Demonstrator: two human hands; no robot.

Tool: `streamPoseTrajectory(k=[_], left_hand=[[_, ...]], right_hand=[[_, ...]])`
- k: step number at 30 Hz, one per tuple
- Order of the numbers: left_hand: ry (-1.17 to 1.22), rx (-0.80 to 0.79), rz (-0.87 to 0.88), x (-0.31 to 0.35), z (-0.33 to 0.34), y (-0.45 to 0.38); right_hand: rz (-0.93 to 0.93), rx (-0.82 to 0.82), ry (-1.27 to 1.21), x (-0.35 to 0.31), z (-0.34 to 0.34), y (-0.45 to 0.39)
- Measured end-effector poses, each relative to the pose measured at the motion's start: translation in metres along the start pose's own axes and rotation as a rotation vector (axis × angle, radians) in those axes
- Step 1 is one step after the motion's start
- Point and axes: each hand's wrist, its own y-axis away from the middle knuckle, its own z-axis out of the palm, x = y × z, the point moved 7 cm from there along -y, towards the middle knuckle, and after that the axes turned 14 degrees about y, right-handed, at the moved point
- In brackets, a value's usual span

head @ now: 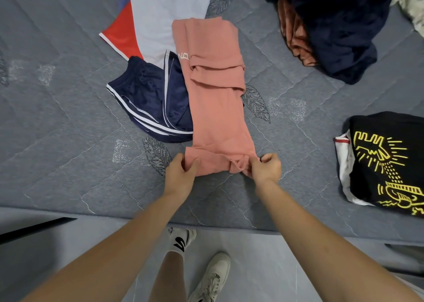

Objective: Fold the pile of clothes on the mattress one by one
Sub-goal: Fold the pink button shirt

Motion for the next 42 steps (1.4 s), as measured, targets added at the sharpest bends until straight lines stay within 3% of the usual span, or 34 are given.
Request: streamPoseTrajectory(k=[3, 5, 9, 13, 19, 21, 24, 26, 30, 36, 42], left_hand=[[0.005, 0.013, 0.025, 0.005, 0.0, 0.003], [0.003, 0.048, 0.056, 0.009, -0.002, 0.005], [-0.01, 0.082, 0.091, 0.006, -0.007, 0.004], [-0.005, 0.029, 0.147, 0.007, -0.005, 0.006], [-0.04, -0.074, 0.178, 0.003, 0.0, 0.016], [-0.152, -0.087, 0.273, 0.009, 0.002, 0.019], [-0.673, -0.036, 0.613, 0.028, 0.007, 0.032], [-0.918, -0.087, 0.752, 0.028, 0.017, 0.038], [-1.115, -0.277, 0.806, 0.011, 0.037, 0.034], [-1.177, -0.275, 0.935, 0.021, 0.05, -0.003], [-1.174, -0.316, 0.87, 0.006, 0.04, 0.0]], right_hand=[[0.056, -0.122, -0.259, 0.0, 0.007, 0.005], [-0.045, -0.176, -0.246, -0.004, 0.009, 0.014], [-0.43, -0.038, 0.096, -0.017, 0.001, 0.034], [-0.815, -0.128, 0.329, -0.022, 0.022, 0.055], [-0.915, 0.05, 0.519, -0.04, 0.021, 0.044], [-0.99, 0.057, 0.636, -0.048, 0.023, 0.047], [-1.244, 0.025, 0.741, -0.045, 0.022, 0.059], [-1.366, -0.052, 0.886, -0.031, 0.024, 0.057], [-1.442, -0.069, 1.101, -0.027, 0.029, 0.044], [-1.529, -0.004, 1.217, -0.048, 0.047, 0.018], [-1.542, -0.084, 1.161, -0.043, 0.032, 0.022]])
